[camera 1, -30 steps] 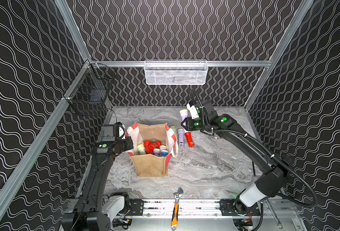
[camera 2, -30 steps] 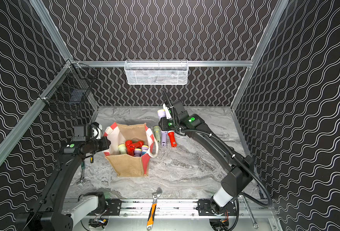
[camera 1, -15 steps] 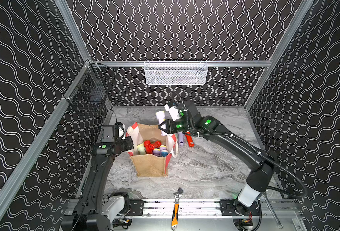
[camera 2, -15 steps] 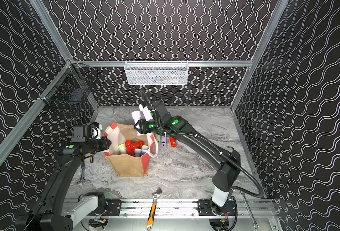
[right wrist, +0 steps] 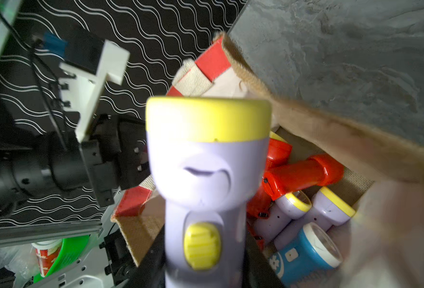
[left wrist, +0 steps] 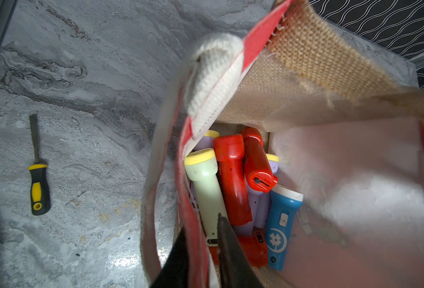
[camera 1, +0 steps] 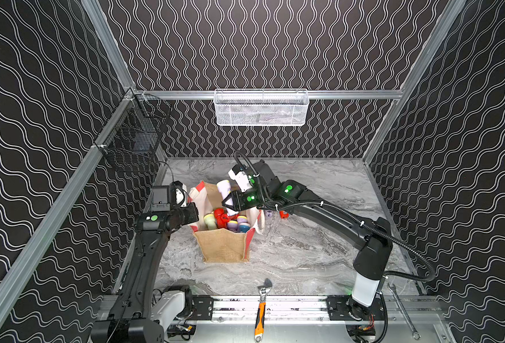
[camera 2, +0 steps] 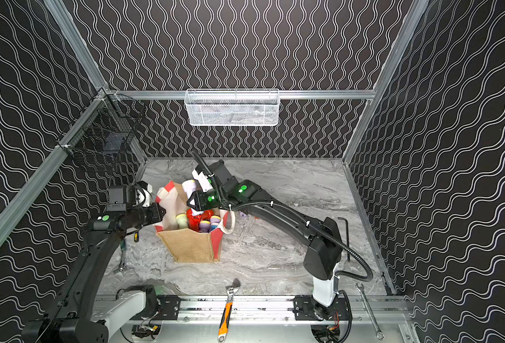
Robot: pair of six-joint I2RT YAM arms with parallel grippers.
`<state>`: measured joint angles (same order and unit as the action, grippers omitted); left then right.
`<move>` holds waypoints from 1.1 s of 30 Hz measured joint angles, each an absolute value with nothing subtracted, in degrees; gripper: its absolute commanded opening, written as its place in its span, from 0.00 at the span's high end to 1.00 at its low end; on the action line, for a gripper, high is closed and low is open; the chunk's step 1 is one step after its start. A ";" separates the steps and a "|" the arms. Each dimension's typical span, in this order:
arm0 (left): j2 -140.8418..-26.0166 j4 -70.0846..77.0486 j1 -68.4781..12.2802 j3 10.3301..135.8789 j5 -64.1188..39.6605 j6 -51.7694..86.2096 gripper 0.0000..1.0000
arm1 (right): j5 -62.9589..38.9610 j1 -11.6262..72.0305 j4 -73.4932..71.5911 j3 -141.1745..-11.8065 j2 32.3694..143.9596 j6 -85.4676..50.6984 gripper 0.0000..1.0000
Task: Put the flashlights into the tote bags
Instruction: Place the flashlight in the canvas bag.
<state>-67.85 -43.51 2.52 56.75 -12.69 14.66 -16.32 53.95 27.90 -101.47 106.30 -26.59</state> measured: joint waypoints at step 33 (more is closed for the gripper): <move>-67.29 -43.35 2.52 56.51 -13.91 14.66 0.80 | -22.24 54.74 26.52 -97.86 120.36 -33.19 0.67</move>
<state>-67.29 -43.35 2.52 56.51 -13.91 14.66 -22.24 54.74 26.52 -97.86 120.36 -33.19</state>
